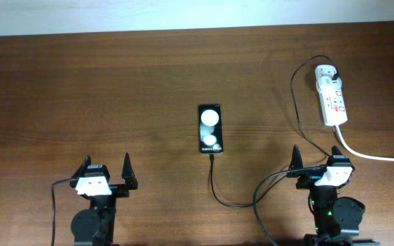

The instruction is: Plug charger to phone and switch on socket

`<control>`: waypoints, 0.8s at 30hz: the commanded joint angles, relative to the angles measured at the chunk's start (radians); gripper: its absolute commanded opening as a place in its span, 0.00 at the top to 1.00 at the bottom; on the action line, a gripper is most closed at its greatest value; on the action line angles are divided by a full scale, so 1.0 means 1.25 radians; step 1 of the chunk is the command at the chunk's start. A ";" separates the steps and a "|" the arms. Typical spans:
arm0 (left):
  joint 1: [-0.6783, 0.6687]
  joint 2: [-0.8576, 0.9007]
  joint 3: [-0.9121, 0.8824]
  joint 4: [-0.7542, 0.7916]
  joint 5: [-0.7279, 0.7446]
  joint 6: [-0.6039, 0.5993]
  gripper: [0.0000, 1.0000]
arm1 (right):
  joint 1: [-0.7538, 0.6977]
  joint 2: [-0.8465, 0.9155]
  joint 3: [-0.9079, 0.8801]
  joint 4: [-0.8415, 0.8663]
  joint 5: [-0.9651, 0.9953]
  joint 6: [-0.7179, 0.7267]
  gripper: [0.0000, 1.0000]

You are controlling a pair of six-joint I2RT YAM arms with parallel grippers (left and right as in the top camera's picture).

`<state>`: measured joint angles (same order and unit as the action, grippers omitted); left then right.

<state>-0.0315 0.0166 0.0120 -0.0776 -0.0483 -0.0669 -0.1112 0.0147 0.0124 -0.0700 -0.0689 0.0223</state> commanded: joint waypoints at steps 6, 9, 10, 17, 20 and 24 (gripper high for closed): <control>0.002 -0.004 -0.002 -0.002 0.006 0.016 0.01 | 0.005 -0.009 -0.005 -0.002 0.001 -0.018 0.01; 0.002 -0.004 -0.002 -0.002 0.006 0.016 0.01 | 0.005 -0.009 -0.005 -0.001 0.001 -0.018 0.01; 0.002 -0.004 -0.002 -0.002 0.006 0.016 0.01 | 0.005 -0.009 -0.005 -0.001 0.001 -0.018 0.01; 0.002 -0.004 -0.002 -0.002 0.006 0.016 0.01 | 0.005 -0.009 -0.005 -0.002 0.001 -0.018 0.01; 0.002 -0.004 -0.002 -0.002 0.006 0.016 0.01 | 0.005 -0.009 -0.005 -0.002 0.001 -0.018 0.01; 0.002 -0.004 -0.002 -0.002 0.006 0.016 0.01 | 0.005 -0.009 -0.005 -0.002 0.001 -0.018 0.01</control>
<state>-0.0315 0.0166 0.0120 -0.0776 -0.0483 -0.0669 -0.1112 0.0147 0.0124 -0.0696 -0.0689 -0.0002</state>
